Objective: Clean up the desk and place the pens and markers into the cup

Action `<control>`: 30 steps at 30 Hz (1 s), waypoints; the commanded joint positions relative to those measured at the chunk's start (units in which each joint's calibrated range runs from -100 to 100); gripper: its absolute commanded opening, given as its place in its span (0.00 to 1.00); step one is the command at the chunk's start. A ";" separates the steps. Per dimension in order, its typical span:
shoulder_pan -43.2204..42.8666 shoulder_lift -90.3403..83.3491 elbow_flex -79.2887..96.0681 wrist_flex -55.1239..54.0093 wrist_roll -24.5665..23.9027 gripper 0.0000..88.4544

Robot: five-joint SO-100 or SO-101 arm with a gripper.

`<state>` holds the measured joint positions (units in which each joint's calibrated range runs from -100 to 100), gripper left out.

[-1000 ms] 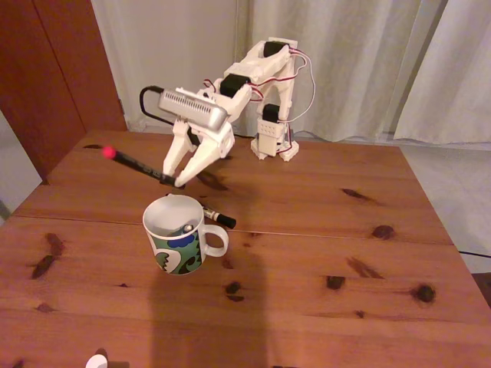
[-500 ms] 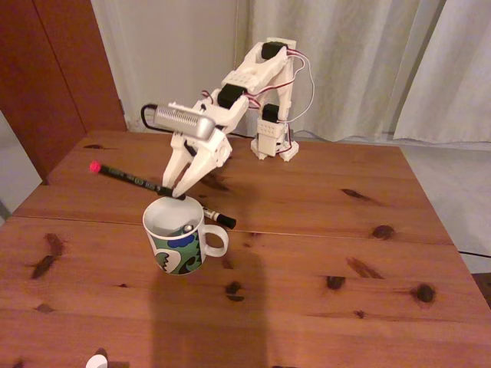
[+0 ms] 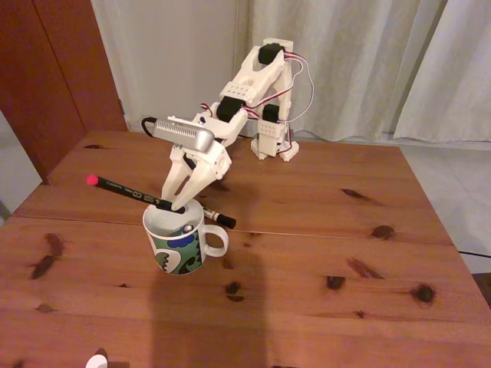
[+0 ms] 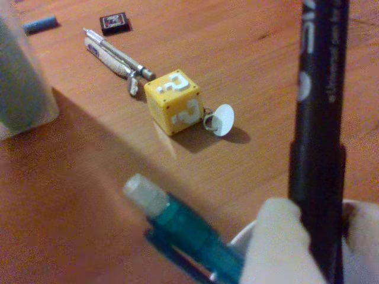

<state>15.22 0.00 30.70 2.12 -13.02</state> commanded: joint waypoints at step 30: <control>-0.14 -0.62 0.95 -1.73 0.29 0.11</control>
<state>15.22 0.00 32.14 1.78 -12.97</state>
